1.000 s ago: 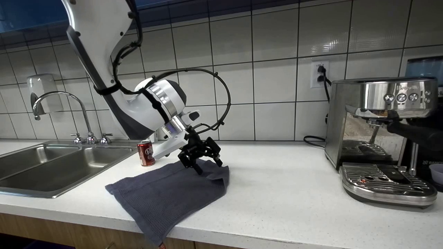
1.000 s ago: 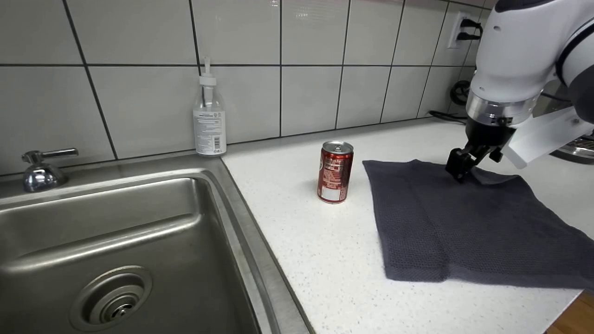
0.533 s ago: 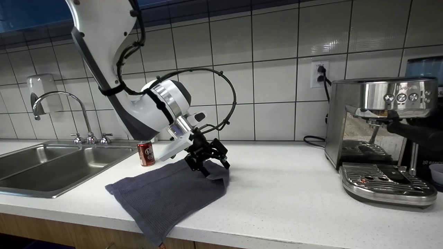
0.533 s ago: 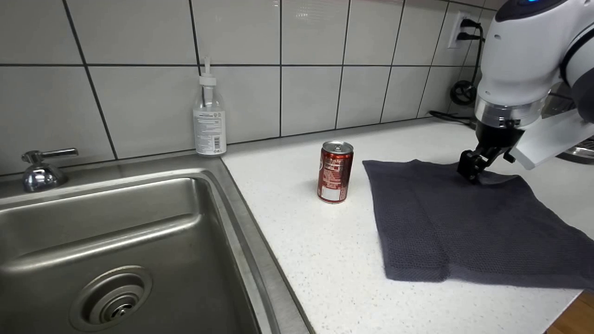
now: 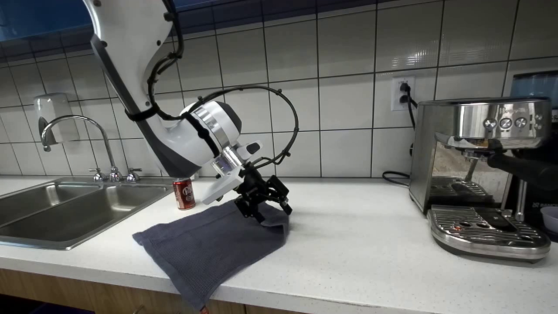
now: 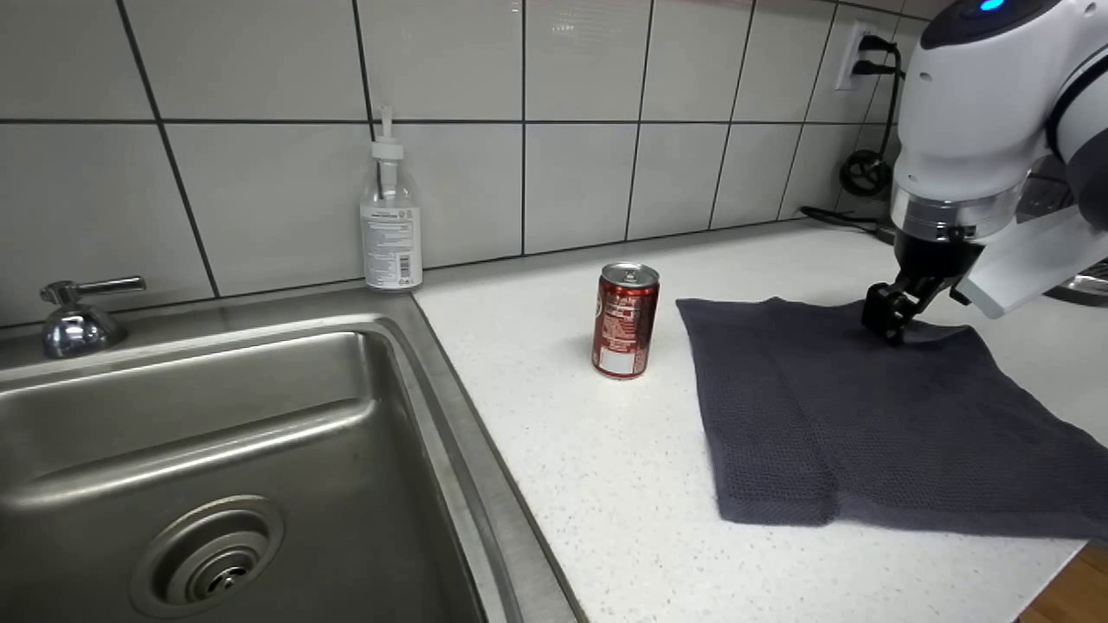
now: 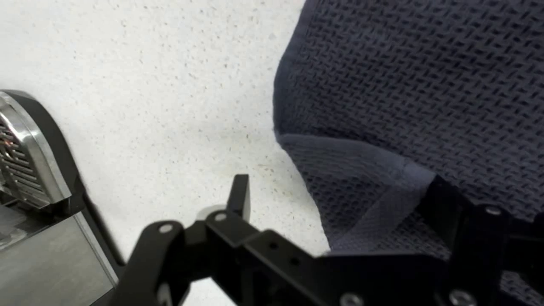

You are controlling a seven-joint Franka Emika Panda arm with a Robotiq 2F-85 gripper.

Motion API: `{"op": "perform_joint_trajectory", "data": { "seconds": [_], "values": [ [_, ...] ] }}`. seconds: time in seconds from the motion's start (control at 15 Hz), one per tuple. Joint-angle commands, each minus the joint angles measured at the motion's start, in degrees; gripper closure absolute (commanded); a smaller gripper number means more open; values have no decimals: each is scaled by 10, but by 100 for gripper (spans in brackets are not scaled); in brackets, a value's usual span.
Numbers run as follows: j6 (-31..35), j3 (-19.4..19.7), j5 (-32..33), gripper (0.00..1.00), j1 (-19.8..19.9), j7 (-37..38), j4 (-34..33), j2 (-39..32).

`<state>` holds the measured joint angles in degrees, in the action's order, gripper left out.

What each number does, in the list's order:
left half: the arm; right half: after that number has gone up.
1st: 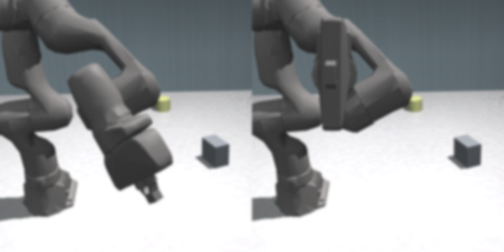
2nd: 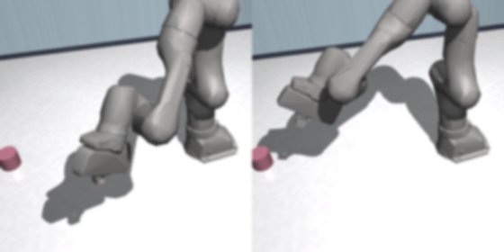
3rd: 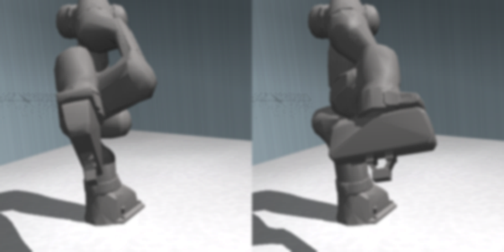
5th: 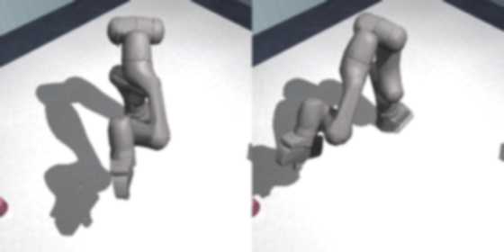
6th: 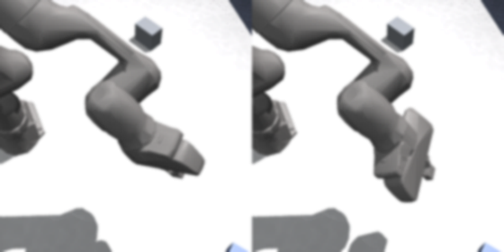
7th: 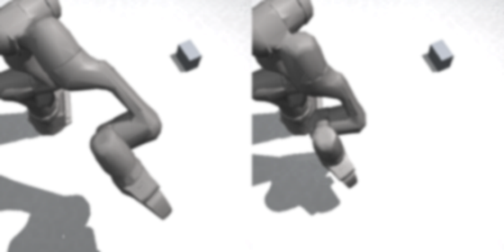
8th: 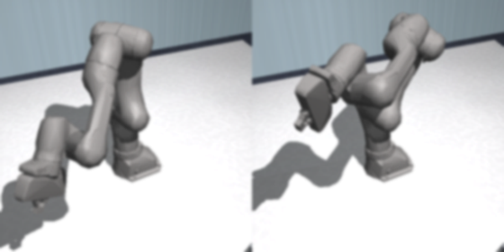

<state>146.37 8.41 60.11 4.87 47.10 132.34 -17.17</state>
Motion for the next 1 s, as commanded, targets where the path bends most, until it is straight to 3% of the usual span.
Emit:
{"op": "perform_joint_trajectory", "data": {
  "seconds": [0.0, 0.07, 0.2, 0.73, 0.93],
  "values": [
    [-19, 4, 0, 0, -10, 1, -4, 2],
    [-17, 5, 3, 25, -10, 3, -4, 2],
    [-17, 4, 4, 34, -11, 2, -4, 3],
    [-16, 4, 6, 97, -14, -2, 0, 5],
    [-17, 4, 7, 100, -14, -4, 1, 7]
  ]
}}
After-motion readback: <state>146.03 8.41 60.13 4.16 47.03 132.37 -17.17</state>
